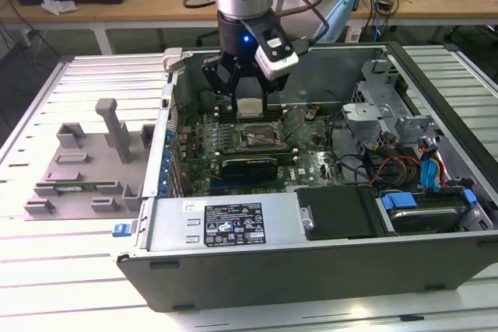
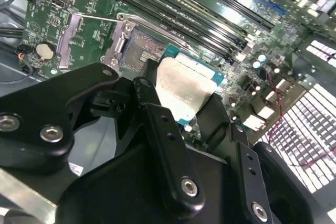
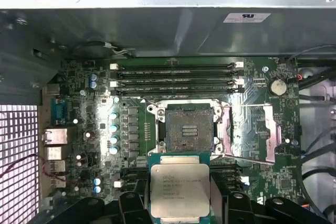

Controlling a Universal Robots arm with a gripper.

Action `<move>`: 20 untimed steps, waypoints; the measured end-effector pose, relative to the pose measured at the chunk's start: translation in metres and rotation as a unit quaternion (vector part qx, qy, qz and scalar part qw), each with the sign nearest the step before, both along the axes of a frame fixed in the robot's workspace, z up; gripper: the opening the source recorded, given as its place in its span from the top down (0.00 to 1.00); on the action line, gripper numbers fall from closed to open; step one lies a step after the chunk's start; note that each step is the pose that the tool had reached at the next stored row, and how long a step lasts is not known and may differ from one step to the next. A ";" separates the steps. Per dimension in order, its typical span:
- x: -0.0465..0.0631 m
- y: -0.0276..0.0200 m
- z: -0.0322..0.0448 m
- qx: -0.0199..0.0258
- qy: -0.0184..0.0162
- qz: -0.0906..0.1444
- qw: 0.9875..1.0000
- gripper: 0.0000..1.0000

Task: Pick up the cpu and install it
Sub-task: 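Pick up the cpu and move it towards the insertion slot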

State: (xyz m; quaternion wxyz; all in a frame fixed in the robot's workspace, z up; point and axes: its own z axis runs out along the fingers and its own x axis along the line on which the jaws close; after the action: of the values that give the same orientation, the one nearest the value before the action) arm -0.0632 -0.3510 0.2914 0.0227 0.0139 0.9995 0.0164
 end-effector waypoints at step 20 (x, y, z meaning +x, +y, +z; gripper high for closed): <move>0.018 0.0209 -0.0443 -0.001 0.008 0.011 1.000 0.46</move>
State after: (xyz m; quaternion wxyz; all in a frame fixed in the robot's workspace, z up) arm -0.0448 -0.3301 0.2471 0.0145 0.0032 0.9998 0.0158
